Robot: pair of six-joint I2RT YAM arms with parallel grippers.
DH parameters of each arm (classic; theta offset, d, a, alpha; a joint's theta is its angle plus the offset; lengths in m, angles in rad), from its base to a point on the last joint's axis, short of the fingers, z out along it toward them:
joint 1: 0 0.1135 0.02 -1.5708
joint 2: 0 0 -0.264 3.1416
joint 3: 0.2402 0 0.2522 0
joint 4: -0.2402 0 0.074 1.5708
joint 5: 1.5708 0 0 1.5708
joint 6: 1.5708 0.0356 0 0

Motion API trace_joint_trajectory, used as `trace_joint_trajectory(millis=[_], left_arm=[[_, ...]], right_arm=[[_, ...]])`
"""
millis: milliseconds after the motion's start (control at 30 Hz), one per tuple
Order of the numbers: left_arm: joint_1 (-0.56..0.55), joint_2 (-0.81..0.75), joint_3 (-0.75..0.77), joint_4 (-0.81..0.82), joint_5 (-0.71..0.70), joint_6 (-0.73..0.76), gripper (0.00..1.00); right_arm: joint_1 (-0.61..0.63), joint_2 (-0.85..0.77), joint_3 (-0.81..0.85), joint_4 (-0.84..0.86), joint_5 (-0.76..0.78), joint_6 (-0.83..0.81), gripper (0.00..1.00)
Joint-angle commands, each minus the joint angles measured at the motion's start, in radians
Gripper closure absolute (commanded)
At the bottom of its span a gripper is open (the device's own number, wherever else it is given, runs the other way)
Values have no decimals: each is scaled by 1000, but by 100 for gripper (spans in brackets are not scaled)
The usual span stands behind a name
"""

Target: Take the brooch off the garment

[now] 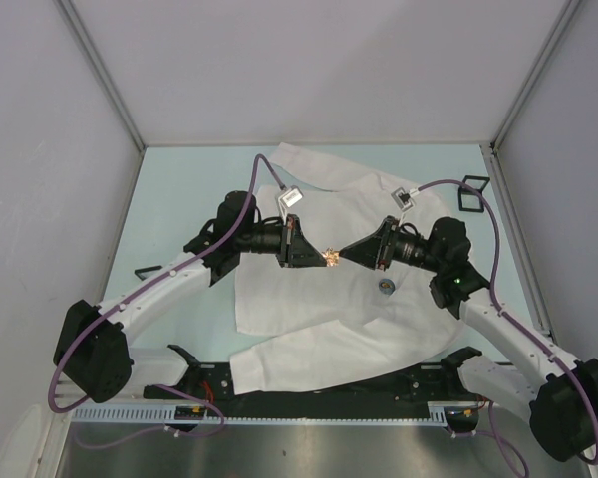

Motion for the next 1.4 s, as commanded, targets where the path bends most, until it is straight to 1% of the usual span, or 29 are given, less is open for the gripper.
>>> trace_joint_trajectory(millis=[0,200,267,333,400,500,600,633,667,733,867,900,1000,1267,1367], left_arm=[[0,-4,-3,59,44,-12,100],[-1,-7,-6,73,56,-21,100],[-1,-7,-4,73,59,-20,99],[-3,-5,-4,73,61,-21,100],[-3,-4,-1,67,58,-20,100],[2,-2,11,45,59,-18,100],[22,-8,2,77,78,-53,100],[25,-11,-3,109,84,-64,98],[33,-16,-12,122,85,-73,96],[36,-16,-20,143,90,-92,86],[37,-13,-32,179,107,-121,76],[39,-11,-35,189,110,-137,71],[43,-2,-44,219,113,-162,64],[48,24,-46,225,119,-179,61],[50,25,-47,223,116,-182,58]], right_arm=[[22,12,-2,73,0,7,69],[52,44,-2,79,15,-5,71],[55,49,-2,85,26,-2,77],[60,44,-2,89,31,-2,86],[58,36,-2,83,40,-3,100],[58,27,-4,56,57,-8,100],[54,18,-8,27,86,-2,100],[51,10,-13,43,87,9,100],[43,7,-28,56,80,32,100],[35,0,-39,88,77,53,100],[22,-2,-61,126,77,90,100],[22,-2,-65,132,72,101,100],[22,7,-67,157,64,119,100],[23,6,-70,192,60,138,100],[28,6,-71,198,55,142,100]])
